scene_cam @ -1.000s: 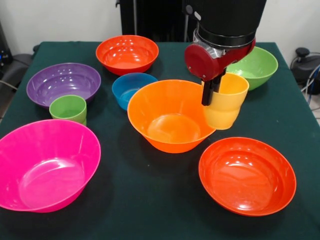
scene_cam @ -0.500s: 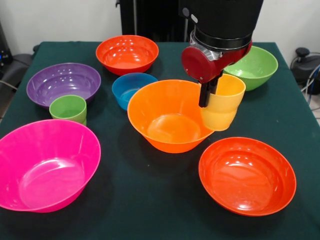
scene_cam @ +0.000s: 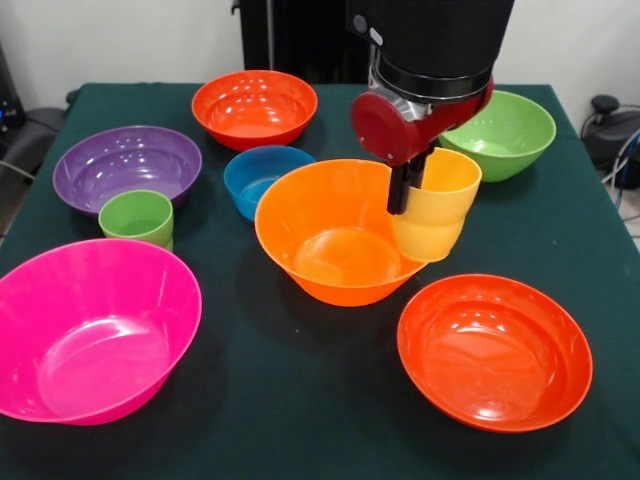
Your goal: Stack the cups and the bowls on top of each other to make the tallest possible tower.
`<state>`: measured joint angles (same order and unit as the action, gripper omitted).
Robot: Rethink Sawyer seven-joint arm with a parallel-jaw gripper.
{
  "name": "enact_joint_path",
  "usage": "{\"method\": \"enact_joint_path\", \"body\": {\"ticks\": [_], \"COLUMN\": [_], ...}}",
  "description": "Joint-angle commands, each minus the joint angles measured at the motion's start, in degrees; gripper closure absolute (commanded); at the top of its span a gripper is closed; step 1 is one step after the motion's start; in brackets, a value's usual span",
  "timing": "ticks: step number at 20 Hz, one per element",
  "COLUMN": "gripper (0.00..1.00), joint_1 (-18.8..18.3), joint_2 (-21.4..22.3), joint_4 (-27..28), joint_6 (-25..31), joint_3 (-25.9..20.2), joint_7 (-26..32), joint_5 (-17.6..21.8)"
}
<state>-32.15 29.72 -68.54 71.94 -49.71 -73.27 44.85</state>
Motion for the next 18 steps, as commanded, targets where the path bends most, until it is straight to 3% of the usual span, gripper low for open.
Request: {"method": "enact_joint_path", "body": {"ticks": [1,18], "gripper": [1.00,1.00], "joint_1": [-1.1,-4.2], "joint_2": [1.1,0.9], "joint_4": [0.4,-6.2], "joint_6": [3.4,-2.3], "joint_3": [3.9,4.9], "joint_7": [18.6,16.3], "joint_5": [3.6,5.6]}}
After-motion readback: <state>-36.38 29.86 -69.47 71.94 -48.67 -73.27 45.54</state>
